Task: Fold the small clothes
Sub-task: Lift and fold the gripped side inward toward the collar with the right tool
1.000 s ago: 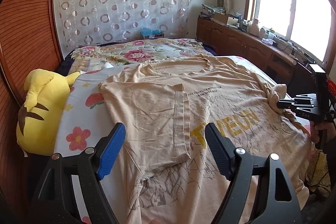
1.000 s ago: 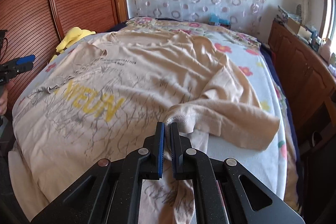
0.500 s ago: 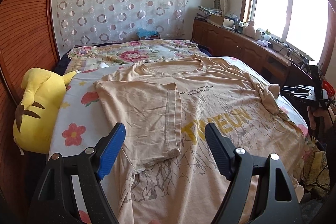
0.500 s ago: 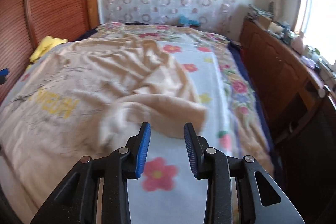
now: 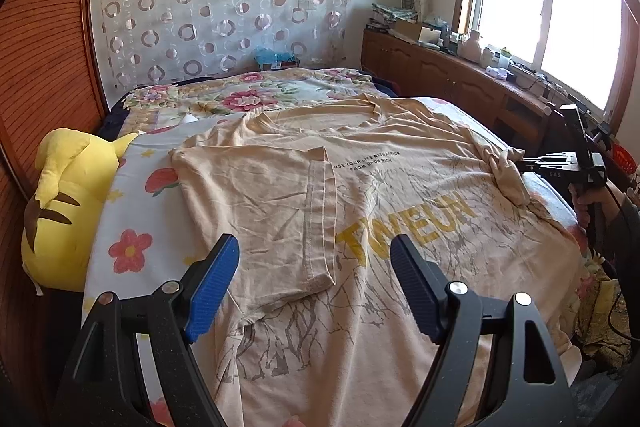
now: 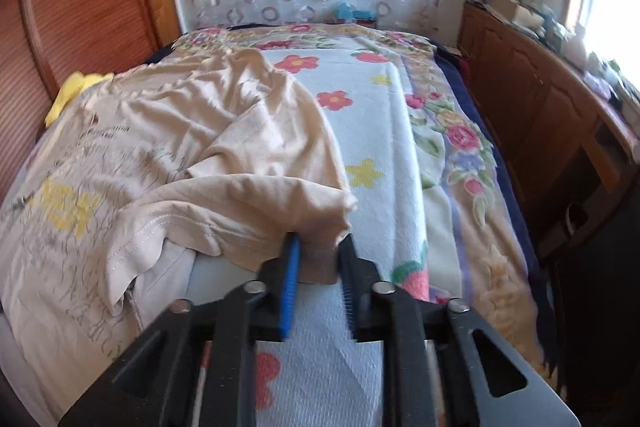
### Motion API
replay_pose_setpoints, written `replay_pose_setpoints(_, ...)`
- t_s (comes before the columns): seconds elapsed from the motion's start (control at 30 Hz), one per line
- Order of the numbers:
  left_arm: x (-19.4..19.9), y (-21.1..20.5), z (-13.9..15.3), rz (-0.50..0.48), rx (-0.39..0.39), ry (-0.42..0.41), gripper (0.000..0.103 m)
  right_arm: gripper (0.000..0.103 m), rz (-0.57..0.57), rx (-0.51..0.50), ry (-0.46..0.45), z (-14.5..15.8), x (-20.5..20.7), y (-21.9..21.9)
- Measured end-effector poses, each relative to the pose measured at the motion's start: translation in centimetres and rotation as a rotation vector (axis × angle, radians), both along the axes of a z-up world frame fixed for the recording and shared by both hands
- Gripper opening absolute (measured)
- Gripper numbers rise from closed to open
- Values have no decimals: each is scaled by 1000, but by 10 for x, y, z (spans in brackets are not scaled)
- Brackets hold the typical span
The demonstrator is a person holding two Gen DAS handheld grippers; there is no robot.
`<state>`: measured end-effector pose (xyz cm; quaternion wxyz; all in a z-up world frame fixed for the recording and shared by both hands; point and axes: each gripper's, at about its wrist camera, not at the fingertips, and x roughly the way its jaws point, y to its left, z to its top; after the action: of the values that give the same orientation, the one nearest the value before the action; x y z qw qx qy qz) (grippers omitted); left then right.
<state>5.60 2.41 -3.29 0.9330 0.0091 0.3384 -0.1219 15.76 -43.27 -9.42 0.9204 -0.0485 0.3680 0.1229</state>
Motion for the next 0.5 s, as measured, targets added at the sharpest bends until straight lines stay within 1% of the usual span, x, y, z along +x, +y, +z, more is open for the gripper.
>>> replay_pose_setpoints(0.03,0,0,0,0,-2,0,79,5,20,-8,7,1,1,3)
replay_pose_setpoints(0.1,-1,0,-1,2,-1,-1,79,4,40,-24,5,7,1,8)
replay_pose_setpoints(0.27,-2,2,0,10,-6,-5,79,4,111,-5,-86,46,-3,28)
replay_pose_setpoints(0.37,-4,4,0,9,-12,-10,79,4,170,-11,-125,67,-4,51)
replay_pose_setpoints(0.5,-4,5,-1,7,-13,-9,79,4,242,-35,-135,83,4,89)
